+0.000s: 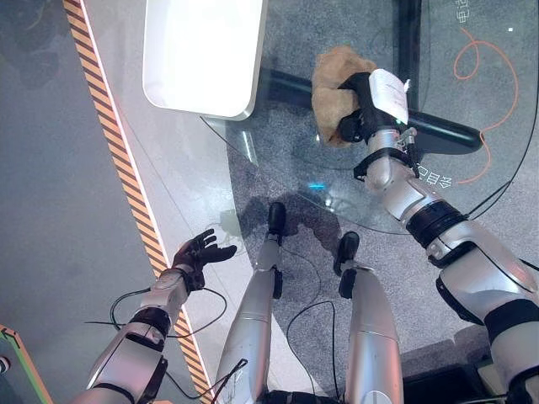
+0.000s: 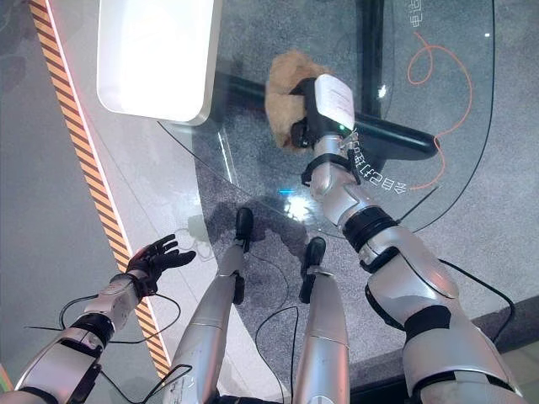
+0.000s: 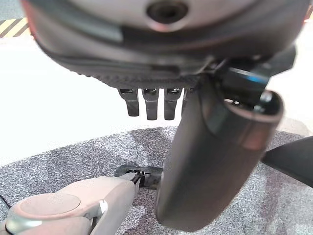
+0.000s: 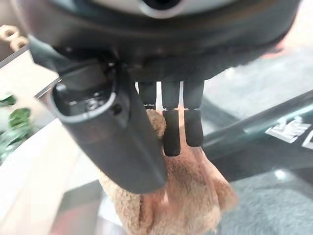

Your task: Wipe the table with a cloth and put it in the basket.

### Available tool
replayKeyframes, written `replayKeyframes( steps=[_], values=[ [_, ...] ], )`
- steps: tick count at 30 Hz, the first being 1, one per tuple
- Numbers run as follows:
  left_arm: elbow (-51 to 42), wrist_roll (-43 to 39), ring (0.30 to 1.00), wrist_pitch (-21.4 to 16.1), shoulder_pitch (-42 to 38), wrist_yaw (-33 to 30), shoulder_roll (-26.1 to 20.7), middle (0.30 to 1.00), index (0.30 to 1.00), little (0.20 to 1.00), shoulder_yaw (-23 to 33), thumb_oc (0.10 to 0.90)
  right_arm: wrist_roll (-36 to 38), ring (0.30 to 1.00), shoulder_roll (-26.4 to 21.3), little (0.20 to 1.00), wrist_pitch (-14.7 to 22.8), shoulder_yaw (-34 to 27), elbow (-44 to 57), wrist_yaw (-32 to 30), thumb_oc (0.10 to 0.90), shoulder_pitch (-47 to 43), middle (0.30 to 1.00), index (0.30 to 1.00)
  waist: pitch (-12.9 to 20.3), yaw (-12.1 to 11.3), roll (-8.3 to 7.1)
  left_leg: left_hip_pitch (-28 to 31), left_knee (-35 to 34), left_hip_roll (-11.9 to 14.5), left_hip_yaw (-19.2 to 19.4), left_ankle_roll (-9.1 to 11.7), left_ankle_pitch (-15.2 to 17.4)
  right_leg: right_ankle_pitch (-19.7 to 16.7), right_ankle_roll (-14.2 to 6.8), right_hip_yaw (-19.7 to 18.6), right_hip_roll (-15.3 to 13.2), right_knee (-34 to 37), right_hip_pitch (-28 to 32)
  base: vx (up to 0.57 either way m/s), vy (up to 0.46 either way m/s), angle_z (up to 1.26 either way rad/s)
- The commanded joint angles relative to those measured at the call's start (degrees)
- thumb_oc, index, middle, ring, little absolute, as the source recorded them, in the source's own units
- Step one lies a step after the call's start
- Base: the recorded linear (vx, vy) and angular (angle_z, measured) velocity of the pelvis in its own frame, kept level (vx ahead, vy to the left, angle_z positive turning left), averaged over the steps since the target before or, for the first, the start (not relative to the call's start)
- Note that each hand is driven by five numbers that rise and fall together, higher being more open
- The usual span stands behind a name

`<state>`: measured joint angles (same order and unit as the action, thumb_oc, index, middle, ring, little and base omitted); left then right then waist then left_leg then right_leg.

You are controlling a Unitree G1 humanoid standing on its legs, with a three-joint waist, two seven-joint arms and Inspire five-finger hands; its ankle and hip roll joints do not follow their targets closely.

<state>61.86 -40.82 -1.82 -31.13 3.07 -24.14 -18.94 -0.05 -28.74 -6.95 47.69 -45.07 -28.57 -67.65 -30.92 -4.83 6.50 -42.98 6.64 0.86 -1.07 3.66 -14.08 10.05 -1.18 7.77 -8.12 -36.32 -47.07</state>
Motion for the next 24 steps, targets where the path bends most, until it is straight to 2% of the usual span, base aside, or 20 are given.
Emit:
replayKeyframes(
  steps=[1,9,11,24],
  values=[
    [2.32,0.56,0.900,-2.27,-0.55,-1.84,1.01,0.900,0.900,0.900,0.02,0.800,-2.73,0.300,1.83,0.200,4.68,0.93,6.09,0.86,0.100,-2.61,0.300,0.300,1.13,-1.06,-0.22,2.27,8.05,-3.49,1.34,-1.82,10.70,-10.54,-2.45,1.76,-0.15,17.92,5.19,0.00,0.000,0.00],
    [-0.18,0.10,0.900,-5.62,-0.68,-3.42,2.05,0.900,0.900,0.900,-0.11,0.800,-2.97,0.300,4.49,0.200,4.58,1.54,10.05,5.30,0.100,0.80,0.300,0.300,1.13,-0.82,0.10,2.46,7.51,-3.53,1.43,-1.53,10.14,-10.62,-2.46,1.58,-0.18,18.04,5.26,0.00,0.001,0.00],
    [-1.44,-0.93,0.900,-7.67,-1.24,-5.52,2.19,0.900,0.900,0.900,0.21,0.800,-2.87,0.300,4.93,0.200,4.36,1.52,10.99,5.59,0.100,2.07,0.300,0.300,1.13,-0.69,0.11,2.43,7.50,-3.55,1.45,-1.52,10.04,-10.62,-2.48,1.52,-0.22,17.82,5.08,0.00,0.000,0.00],
    [-4.93,-5.70,0.900,-13.31,-4.39,-13.82,1.43,0.900,0.900,0.900,4.62,0.800,0.82,0.300,5.90,0.200,5.16,-2.08,6.84,-1.33,0.100,3.44,0.300,0.300,1.13,-0.98,-0.71,2.49,7.68,-3.27,1.12,-1.33,10.19,-10.51,-2.66,1.72,-0.25,17.35,5.37,0.00,-0.008,0.00]
  ],
)
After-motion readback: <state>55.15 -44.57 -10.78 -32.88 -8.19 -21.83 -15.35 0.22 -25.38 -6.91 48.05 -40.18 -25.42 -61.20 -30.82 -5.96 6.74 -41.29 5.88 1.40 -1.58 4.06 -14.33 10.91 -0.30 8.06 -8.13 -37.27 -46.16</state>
